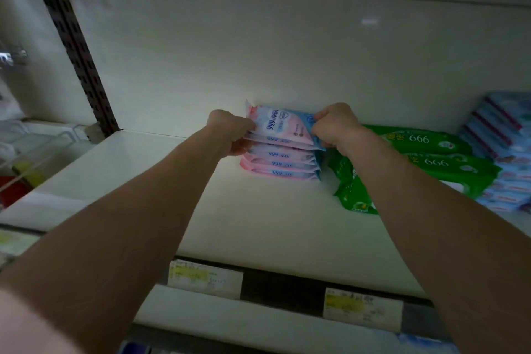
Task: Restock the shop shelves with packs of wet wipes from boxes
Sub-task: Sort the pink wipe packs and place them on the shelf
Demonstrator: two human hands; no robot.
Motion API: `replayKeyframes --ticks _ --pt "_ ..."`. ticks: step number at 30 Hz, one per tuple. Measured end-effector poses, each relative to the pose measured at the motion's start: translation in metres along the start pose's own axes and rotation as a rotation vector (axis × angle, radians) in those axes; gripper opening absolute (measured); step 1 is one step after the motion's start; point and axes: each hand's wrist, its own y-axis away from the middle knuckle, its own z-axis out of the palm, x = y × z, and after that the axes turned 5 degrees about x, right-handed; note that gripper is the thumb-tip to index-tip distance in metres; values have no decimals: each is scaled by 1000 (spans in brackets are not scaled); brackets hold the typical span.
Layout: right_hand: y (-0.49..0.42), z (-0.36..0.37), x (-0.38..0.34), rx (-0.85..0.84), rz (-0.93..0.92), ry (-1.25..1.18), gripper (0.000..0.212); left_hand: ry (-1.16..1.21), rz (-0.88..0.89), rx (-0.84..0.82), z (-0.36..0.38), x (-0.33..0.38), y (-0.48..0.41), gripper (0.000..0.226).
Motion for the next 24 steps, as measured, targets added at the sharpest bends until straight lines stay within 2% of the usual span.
replayKeyframes --ticks 4,7,10,14,20,22,24 --pt "-3 4 6 26 -40 149 35 -101 70 63 5 -1 -8 22" --pt "-2 4 6 18 -106 213 34 -203 126 89 7 -6 -14 18" --pt "5 5 4 1 -206 305 35 -303 186 117 7 -12 -18 27" --pt "15 10 4 -128 -282 350 49 -261 141 80 8 -14 -20 36" --pt "13 17 10 -55 -384 424 31 -325 181 102 9 -15 -20 26" --pt "13 17 10 -75 -402 460 31 -396 257 139 8 -16 -19 32" --pt "13 15 9 -106 -415 517 38 -506 449 168 10 -13 -13 45"
